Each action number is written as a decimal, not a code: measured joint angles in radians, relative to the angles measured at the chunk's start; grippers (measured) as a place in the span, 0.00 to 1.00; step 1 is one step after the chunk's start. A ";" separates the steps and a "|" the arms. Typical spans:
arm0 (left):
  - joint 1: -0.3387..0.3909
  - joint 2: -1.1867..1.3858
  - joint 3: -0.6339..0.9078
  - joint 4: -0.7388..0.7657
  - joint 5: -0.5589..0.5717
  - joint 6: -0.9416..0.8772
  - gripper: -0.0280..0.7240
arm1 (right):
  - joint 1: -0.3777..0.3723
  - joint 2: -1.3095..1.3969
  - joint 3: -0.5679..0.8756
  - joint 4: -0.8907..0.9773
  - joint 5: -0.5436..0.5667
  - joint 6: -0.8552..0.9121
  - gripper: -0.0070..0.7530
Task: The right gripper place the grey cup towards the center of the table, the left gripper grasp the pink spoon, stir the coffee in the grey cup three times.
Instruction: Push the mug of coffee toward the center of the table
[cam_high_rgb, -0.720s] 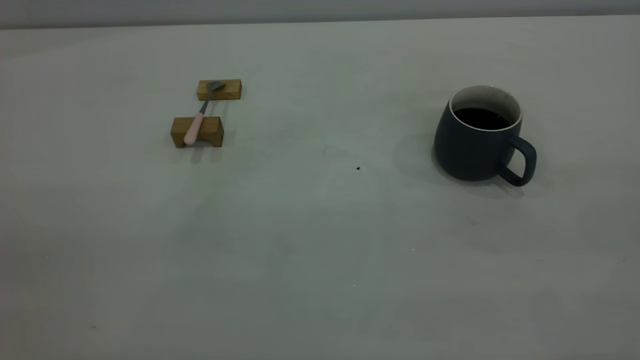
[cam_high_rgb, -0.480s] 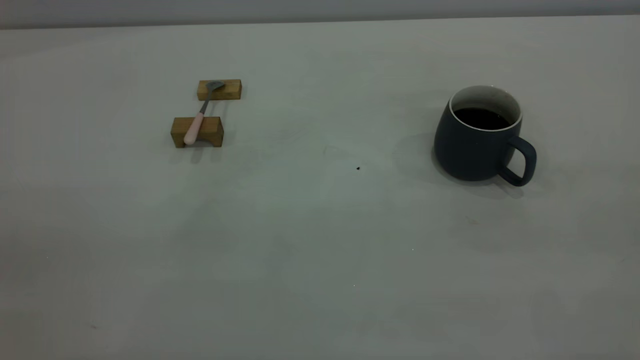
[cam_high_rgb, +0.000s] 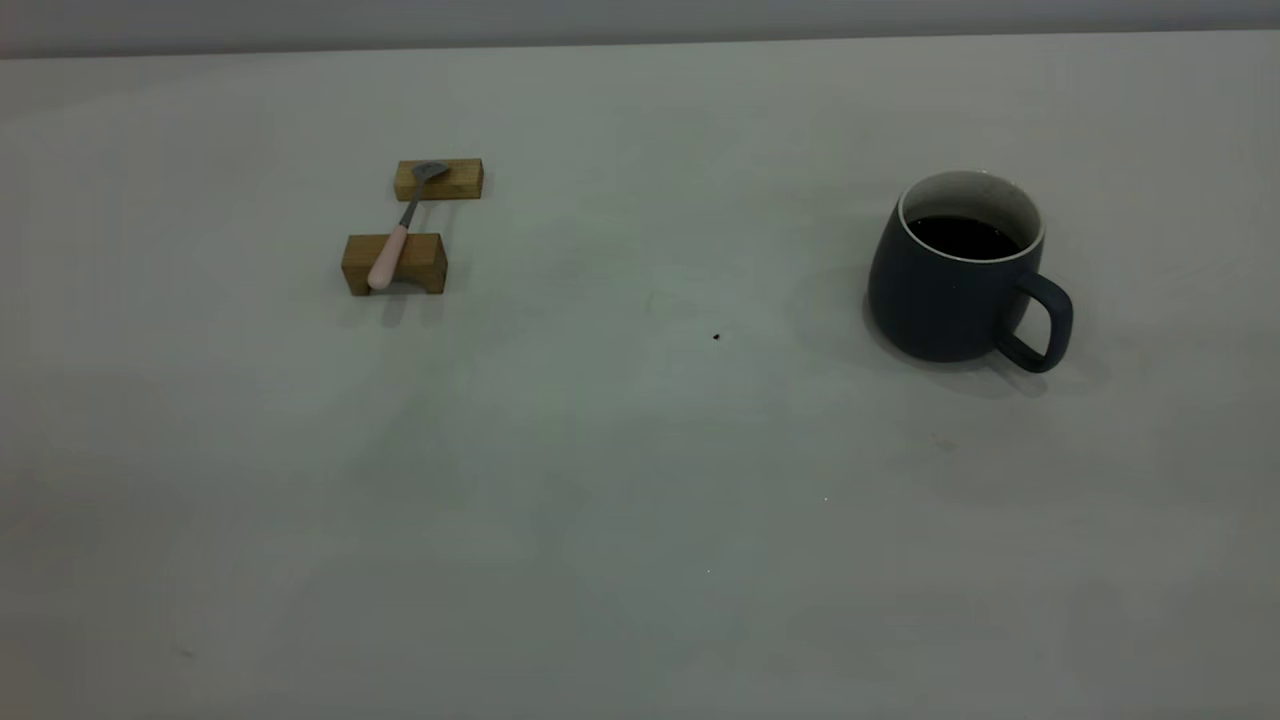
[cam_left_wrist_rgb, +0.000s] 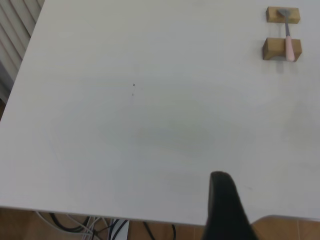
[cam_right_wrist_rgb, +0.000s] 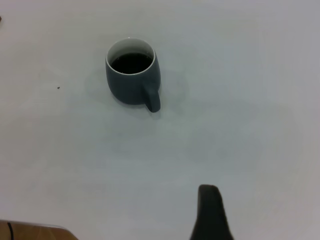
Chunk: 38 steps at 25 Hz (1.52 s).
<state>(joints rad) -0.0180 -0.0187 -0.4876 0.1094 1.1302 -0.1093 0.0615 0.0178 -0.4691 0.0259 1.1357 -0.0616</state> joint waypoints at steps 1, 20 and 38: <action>0.000 0.000 0.000 0.000 0.000 0.000 0.73 | 0.000 0.000 0.000 0.000 0.000 0.000 0.77; 0.000 0.000 0.000 0.000 0.000 -0.001 0.73 | 0.000 0.012 -0.007 0.010 -0.001 -0.001 0.78; 0.000 0.000 0.000 0.000 0.000 0.000 0.73 | 0.000 1.365 -0.320 0.080 -0.376 -0.326 0.97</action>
<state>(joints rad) -0.0180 -0.0187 -0.4876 0.1094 1.1302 -0.1096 0.0615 1.3832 -0.7894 0.1061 0.7596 -0.3874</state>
